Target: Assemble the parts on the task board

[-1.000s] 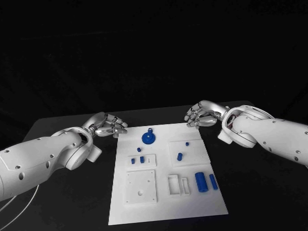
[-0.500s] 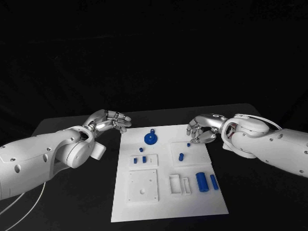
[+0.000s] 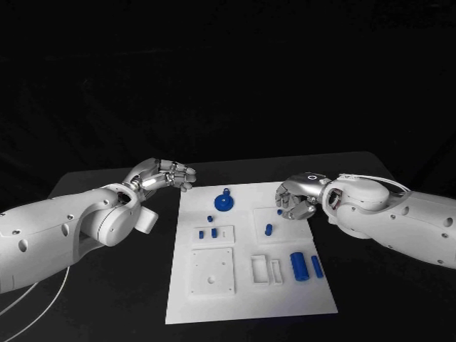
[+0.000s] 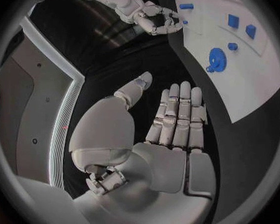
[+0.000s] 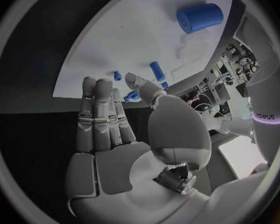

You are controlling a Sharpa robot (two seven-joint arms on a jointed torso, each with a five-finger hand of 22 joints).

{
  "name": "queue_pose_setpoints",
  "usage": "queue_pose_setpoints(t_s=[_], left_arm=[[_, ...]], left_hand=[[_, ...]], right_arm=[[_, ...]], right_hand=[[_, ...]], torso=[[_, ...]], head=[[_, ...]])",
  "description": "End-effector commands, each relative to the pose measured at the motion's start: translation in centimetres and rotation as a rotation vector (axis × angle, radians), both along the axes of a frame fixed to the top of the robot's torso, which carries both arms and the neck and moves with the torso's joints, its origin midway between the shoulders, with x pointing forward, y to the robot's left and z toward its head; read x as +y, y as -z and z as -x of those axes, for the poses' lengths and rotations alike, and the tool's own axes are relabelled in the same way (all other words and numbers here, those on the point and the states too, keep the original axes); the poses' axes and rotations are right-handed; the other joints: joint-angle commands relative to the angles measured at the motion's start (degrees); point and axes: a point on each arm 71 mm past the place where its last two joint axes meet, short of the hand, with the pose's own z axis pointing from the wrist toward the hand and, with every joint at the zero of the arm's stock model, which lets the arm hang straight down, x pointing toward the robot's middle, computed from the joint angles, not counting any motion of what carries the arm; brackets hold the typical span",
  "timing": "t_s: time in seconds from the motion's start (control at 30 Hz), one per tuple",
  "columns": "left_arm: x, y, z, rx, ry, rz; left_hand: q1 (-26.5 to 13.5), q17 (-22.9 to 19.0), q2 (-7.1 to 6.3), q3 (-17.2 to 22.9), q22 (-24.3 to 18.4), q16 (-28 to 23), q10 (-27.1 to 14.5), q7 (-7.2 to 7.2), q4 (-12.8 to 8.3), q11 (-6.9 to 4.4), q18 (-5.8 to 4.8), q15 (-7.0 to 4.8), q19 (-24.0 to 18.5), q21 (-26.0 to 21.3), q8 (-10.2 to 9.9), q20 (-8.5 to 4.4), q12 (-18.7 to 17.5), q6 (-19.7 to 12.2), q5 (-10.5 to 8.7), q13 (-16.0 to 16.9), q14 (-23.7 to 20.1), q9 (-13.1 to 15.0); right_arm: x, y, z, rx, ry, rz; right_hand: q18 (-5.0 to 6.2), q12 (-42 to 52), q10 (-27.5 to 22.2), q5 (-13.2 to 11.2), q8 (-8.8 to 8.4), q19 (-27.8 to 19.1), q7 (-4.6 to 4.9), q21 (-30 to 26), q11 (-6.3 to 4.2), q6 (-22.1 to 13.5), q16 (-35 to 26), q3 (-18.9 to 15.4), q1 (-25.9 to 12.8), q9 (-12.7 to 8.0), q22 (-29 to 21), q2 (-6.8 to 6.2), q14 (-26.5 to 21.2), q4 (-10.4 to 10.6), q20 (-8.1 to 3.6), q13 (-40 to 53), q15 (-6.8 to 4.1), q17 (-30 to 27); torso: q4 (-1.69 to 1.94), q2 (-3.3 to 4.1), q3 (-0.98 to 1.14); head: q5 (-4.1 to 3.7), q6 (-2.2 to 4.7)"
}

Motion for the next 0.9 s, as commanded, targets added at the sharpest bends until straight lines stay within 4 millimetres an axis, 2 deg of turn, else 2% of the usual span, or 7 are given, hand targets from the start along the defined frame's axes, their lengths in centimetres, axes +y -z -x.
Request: queue_pose_setpoints(t_s=[0.03,0.3,0.43,0.67,0.8,0.9], left_arm=[[-0.4,-0.2,0.2,-0.004,0.023,0.026],[-0.6,-0.2,0.3,0.001,0.036,0.029],[-0.7,-0.2,0.3,0.003,0.039,0.029],[-0.6,-0.1,0.3,0.008,0.038,0.026],[-0.6,-0.1,0.3,0.01,0.04,0.026],[-0.6,-0.1,0.3,0.012,0.04,0.025]], left_hand=[[0.1,0.1,0.45,-0.4,0.1,-0.3,-0.2,0.19,-0.1,0.38,0.74,0.16,0.0,-0.4,0.3,0.42,0.0,-0.3,0.1,-0.1,0.0,-0.1],[0.1,0.4,0.42,-0.5,0.2,-0.6,-0.3,0.51,0.0,0.65,0.87,0.12,0.2,-0.4,0.2,0.44,0.0,-0.5,0.18,-0.4,0.5,-0.1],[0.1,0.4,0.45,-0.5,0.2,-0.7,-0.2,0.52,0.0,0.65,0.88,0.11,0.2,-0.4,0.3,0.45,0.0,-0.5,0.18,-0.4,0.5,-0.1],[0.0,0.5,0.43,-0.6,0.3,-0.8,-0.3,0.58,0.0,0.69,0.89,0.11,0.3,-0.5,0.2,0.45,0.0,-0.7,0.17,-0.5,0.6,-0.2],[0.0,0.6,0.4,-0.7,0.3,-0.9,-0.4,0.64,0.0,0.74,0.91,0.1,0.3,-0.5,0.1,0.44,-0.1,-0.9,0.18,-0.6,0.7,-0.2],[0.0,0.6,0.41,-0.7,0.3,-1.0,-0.4,0.66,0.1,0.76,0.91,0.1,0.3,-0.5,0.1,0.44,-0.1,-0.9,0.18,-0.7,0.7,-0.2]], right_arm=[[0.1,0.3,-0.2,-0.019,0.004,0.056],[0.8,1.3,-0.1,-0.015,-0.003,0.064],[1.1,1.7,-0.1,-0.016,-0.006,0.067],[1.7,2.6,0.2,0.006,-0.019,0.077],[1.7,3.0,0.3,0.002,-0.015,0.093],[1.7,3.1,0.2,-0.007,-0.014,0.109]], right_hand=[[0.35,-0.4,0.6,-0.4,0.2,0.3,-0.06,0.3,-0.02,0.5,0.5,0.6,0.0,-0.1,0.2,-0.58,-0.2,0.1,-0.09,0.1,-0.17,0.1],[0.35,-1.0,2.6,-2.4,0.56,1.0,-0.52,1.1,-0.53,1.7,2.4,3.2,0.6,0.1,1.1,-0.61,-0.2,0.4,-0.48,0.7,-0.65,0.3],[0.35,-1.3,3.6,-4.4,0.69,1.4,-0.77,1.8,-0.82,2.4,3.7,5.6,1.0,0.1,1.4,-0.63,-0.1,0.9,-0.74,1.4,-0.94,0.4],[0.35,-1.7,4.3,-5.4,0.83,1.7,-1.01,2.6,-1.03,3.0,5.0,7.5,1.1,0.2,1.5,-0.56,-0.2,1.1,-0.95,2.1,-1.16,0.4],[0.35,-2.0,5.0,-7.4,1.0,1.8,-1.29,3.4,-1.23,3.7,6.0,9.6,1.5,0.3,1.5,-0.23,-0.3,1.5,-1.12,2.8,-1.34,0.5],[0.35,-2.0,5.6,-8.0,1.21,1.9,-1.53,3.9,-1.41,4.3,6.7,10.7,1.7,0.4,1.5,-0.14,-0.3,1.7,-1.26,3.3,-1.54,0.5]], torso=[[-0.04,0.08,0.07],[-0.07,0.1,0.23],[-0.12,0.12,0.23],[-0.09,0.13,0.26],[-0.1,0.16,0.28],[-0.05,0.17,0.26]], head=[[0.24,-0.11],[0.43,-0.25],[0.51,-0.36],[0.58,-0.6],[0.71,-0.66],[0.65,-0.67]])
